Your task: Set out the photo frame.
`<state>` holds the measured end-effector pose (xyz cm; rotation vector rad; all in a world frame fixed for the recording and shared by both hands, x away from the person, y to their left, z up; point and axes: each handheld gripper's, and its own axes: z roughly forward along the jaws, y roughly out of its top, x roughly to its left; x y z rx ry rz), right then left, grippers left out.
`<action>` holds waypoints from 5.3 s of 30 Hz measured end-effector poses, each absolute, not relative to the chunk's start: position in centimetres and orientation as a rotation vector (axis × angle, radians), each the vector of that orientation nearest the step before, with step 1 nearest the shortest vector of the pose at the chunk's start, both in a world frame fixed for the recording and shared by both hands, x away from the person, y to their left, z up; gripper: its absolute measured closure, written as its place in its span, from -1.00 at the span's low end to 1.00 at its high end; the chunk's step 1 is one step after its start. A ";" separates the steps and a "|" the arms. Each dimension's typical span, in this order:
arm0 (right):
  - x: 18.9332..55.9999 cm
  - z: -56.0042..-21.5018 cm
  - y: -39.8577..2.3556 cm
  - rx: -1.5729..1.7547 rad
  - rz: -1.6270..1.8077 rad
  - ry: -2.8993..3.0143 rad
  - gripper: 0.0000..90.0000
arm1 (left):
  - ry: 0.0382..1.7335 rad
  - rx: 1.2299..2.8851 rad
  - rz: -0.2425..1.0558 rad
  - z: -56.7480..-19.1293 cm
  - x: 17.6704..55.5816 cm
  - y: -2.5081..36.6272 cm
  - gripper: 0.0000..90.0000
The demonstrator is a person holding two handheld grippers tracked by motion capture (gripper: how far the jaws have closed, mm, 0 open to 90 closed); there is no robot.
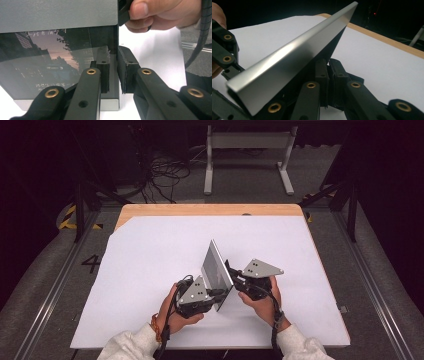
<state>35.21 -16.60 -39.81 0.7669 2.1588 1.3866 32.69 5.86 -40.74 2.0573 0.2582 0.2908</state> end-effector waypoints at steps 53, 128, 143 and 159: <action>30.3 -42.6 -15.7 0.817 1.376 2.251 0.41 | 0.457 2.132 0.369 -43.2 38.7 11.7 0.26; 32.0 -42.4 -17.4 0.783 1.345 2.365 0.59 | 0.501 2.183 0.276 -44.1 41.0 9.9 -0.48; 31.7 -42.3 -17.8 0.781 1.351 2.368 0.63 | 0.464 2.194 0.201 -44.5 42.2 9.0 -0.56; 32.2 -42.1 -18.6 0.771 1.351 2.405 0.69 | 0.424 2.204 0.156 -44.7 42.5 8.0 -0.61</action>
